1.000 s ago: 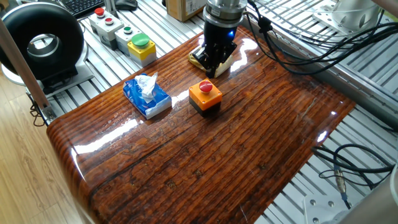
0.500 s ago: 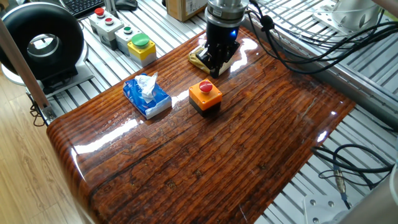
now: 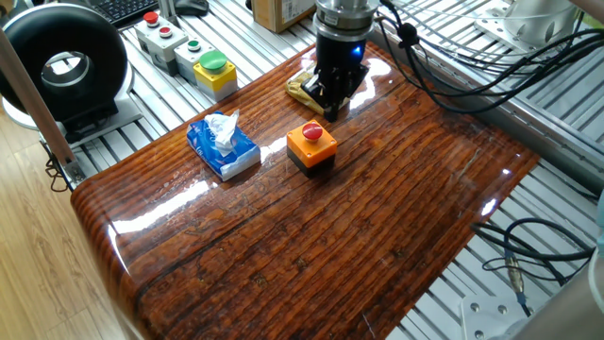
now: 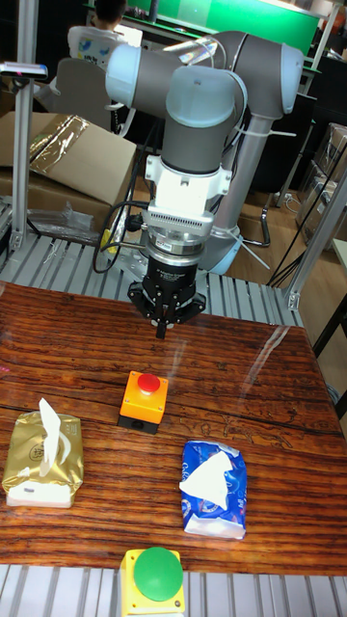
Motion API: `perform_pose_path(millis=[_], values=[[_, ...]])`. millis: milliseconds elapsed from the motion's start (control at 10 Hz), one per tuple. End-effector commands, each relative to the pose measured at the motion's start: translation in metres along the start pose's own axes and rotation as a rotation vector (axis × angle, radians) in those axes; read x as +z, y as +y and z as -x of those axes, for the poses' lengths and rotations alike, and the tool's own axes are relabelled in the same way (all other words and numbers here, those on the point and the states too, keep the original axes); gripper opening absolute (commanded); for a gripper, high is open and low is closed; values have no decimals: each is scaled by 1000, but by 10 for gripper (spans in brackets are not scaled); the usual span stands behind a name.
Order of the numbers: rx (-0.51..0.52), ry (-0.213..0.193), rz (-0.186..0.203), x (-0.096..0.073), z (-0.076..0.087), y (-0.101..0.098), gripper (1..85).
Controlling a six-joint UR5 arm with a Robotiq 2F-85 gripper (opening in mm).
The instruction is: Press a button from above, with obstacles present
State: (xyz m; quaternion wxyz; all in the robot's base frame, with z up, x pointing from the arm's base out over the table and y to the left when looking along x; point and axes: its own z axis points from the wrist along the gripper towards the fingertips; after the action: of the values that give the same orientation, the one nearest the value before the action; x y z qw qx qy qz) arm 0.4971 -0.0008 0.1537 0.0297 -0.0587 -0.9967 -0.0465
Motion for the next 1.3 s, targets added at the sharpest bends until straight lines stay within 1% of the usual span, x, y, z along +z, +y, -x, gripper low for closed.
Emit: perform_pose_path(millis=[0,100,400,600,700,900,1200], values=[[6,-6,7,-1,2,1,13],[3,-5,14,5,8,3,13],[-8,-18,20,24,34,4,13],[-12,-24,10,38,49,1,13],[-14,-27,12,43,52,1,13],[-15,-27,9,48,54,0,13],[-15,-38,9,59,57,-2,13]])
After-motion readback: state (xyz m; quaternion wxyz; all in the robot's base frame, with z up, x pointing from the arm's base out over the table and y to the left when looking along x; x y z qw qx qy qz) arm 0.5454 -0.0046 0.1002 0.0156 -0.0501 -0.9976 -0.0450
